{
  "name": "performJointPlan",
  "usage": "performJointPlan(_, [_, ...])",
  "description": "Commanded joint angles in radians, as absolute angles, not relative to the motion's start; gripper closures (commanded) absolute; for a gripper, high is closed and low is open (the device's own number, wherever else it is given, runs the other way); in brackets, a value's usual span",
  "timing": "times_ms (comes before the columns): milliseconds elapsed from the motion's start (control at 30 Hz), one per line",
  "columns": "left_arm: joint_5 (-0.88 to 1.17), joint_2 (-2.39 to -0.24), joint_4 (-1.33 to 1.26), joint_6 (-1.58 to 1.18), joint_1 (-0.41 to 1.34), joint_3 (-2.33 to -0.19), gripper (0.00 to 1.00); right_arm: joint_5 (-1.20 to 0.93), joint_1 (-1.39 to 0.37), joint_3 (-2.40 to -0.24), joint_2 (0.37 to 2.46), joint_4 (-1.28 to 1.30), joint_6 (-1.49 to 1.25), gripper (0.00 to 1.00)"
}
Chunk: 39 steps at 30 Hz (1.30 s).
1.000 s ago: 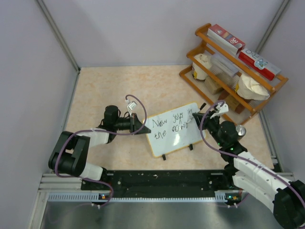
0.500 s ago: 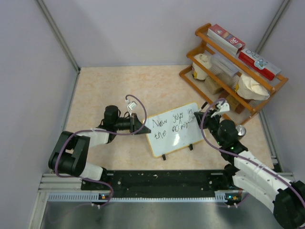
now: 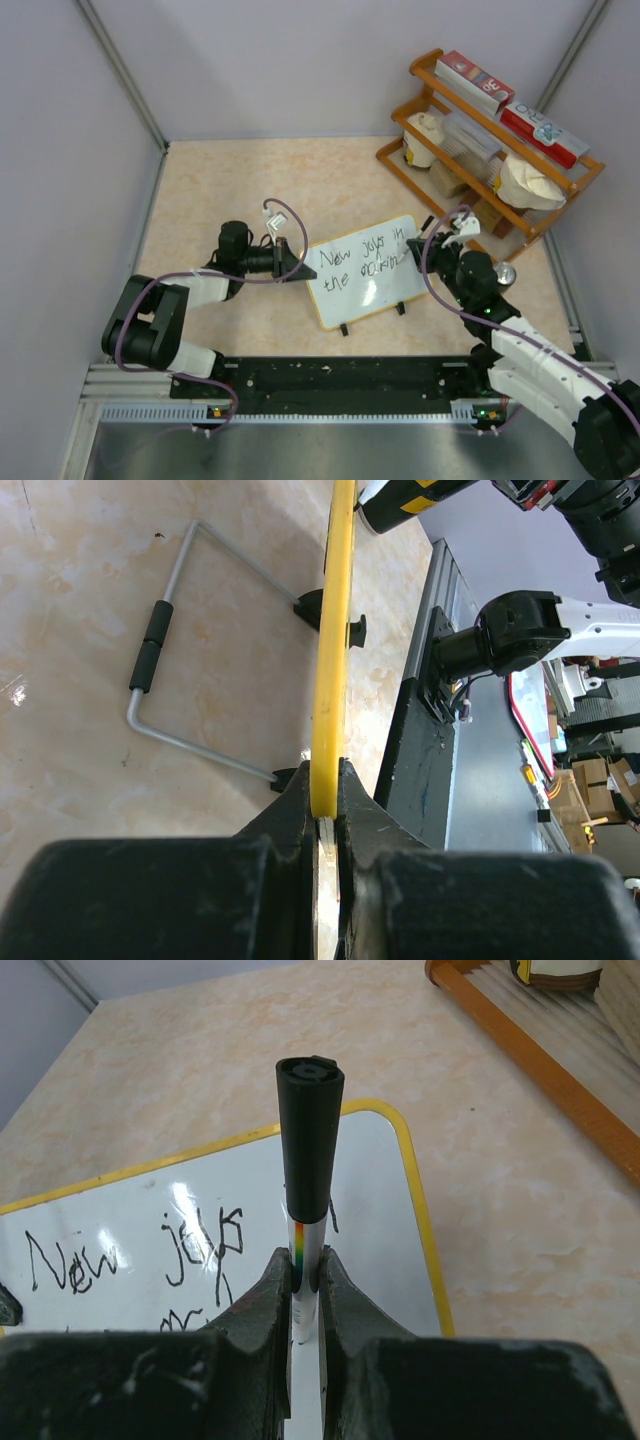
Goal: Write a sentence on the whiteboard
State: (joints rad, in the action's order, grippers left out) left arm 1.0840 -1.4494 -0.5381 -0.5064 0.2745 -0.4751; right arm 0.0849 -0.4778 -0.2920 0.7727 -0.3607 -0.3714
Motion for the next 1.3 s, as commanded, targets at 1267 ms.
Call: performJointPlan(1267, [1.058,-1.460,-0.563,-0.420,0.276,-0.486,1.00,0.184,-0.472,-0.399,0.814,-0.298,-0.353,1.00])
